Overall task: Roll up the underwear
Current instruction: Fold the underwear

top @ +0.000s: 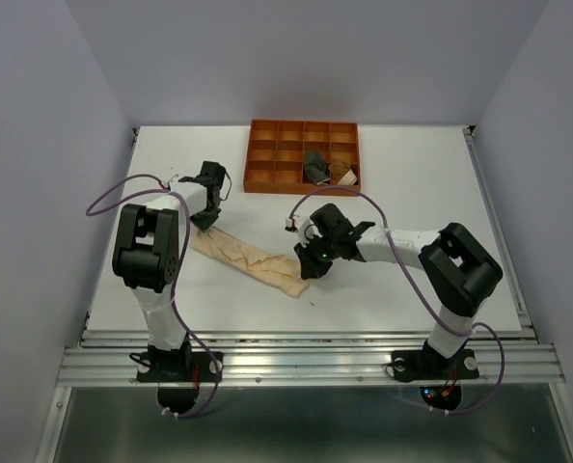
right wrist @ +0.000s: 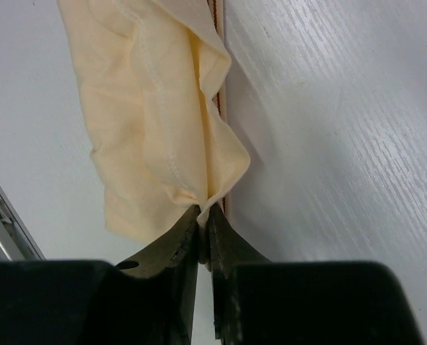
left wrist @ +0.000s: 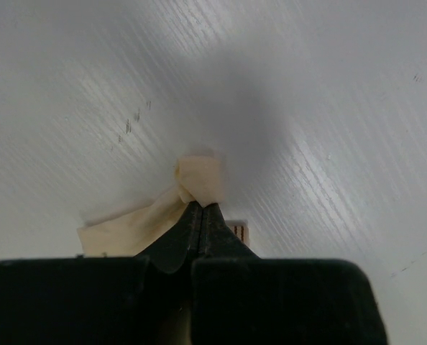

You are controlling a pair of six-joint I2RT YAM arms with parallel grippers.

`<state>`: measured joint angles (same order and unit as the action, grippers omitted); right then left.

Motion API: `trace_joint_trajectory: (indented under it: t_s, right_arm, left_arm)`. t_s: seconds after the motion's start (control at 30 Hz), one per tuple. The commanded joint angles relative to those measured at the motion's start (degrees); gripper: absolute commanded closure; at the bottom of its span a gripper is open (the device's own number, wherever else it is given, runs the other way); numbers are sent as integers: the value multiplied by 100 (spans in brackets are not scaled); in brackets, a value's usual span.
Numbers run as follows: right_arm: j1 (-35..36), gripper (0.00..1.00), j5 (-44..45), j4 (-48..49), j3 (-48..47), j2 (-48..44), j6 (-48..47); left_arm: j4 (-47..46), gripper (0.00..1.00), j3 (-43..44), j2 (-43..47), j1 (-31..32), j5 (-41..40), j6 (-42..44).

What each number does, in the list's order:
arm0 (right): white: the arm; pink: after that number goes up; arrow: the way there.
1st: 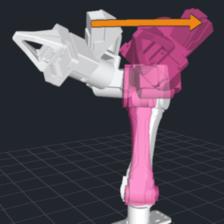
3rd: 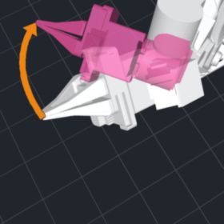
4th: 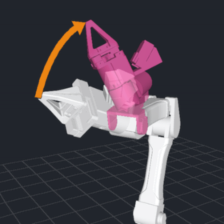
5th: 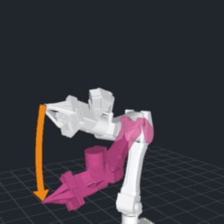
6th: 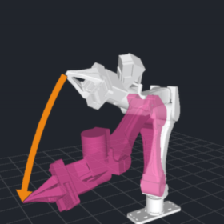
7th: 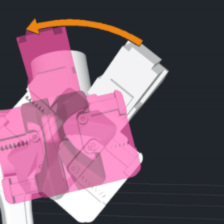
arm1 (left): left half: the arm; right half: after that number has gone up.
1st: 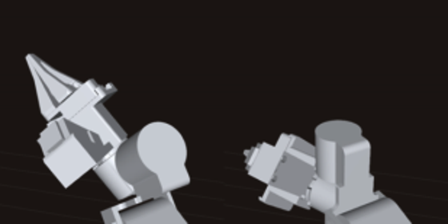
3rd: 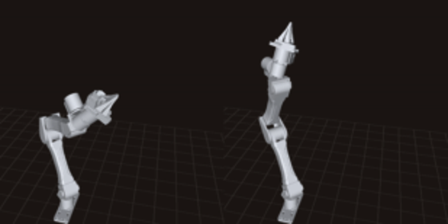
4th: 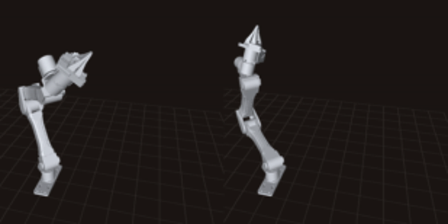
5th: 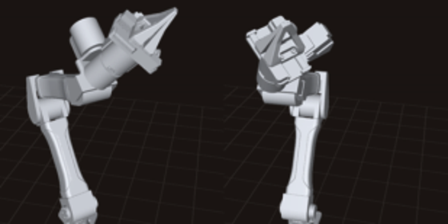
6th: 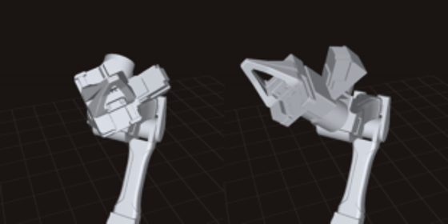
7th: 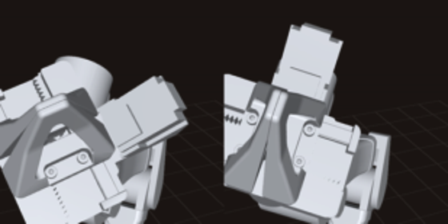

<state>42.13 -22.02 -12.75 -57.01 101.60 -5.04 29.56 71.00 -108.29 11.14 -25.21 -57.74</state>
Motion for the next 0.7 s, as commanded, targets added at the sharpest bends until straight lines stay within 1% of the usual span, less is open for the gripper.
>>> trace_joint_trajectory:
  t_s: [0.0,0.07,0.1,0.17,0.2,0.23,0.27,0.3,0.37,0.43,0.47,0.5,0.53,0.6,0.63,0.67]
  right_arm:
    - [67,77,585,-799,183,141,29]
    - [67,74,611,-781,112,106,99]
    - [67,70,620,-764,85,36,126]
    - [67,69,629,-720,15,-61,108]
    - [67,67,638,-720,-11,-114,108]
    - [67,59,655,-720,-46,-227,108]
    - [67,54,673,-720,-73,-298,100]
    - [67,46,699,-694,-125,-368,108]
    - [67,41,708,-685,-196,-553,152]
    - [67,28,726,-676,-345,-667,170]
    - [67,25,769,-667,-389,-781,205]
    - [67,24,813,-658,-433,-843,214]
    - [67,19,831,-658,-494,-896,214]
    - [67,14,857,-650,-547,-1062,284]
    - [67,3,857,-649,-574,-1116,301]
    - [67,0,866,-641,-591,-1177,345]
  left_arm:
    - [102,91,10,-18,-15,131,236]
    - [120,80,36,97,29,113,306]
    - [146,73,45,228,55,104,324]
    - [234,65,80,369,90,78,368]
    - [252,64,89,501,90,78,420]
    - [278,63,107,563,108,60,430]
    - [313,62,150,624,108,43,412]
    - [339,60,177,721,108,51,490]
    - [453,59,352,792,117,43,517]
    - [585,55,475,880,117,34,570]
    - [629,53,598,906,117,-53,588]
    - [769,50,677,941,126,-71,605]
    - [831,49,748,967,126,-124,606]
    - [850,46,836,1072,126,-160,658]
    - [858,46,897,1108,126,-99,754]
    - [876,46,933,1134,134,-54,790]
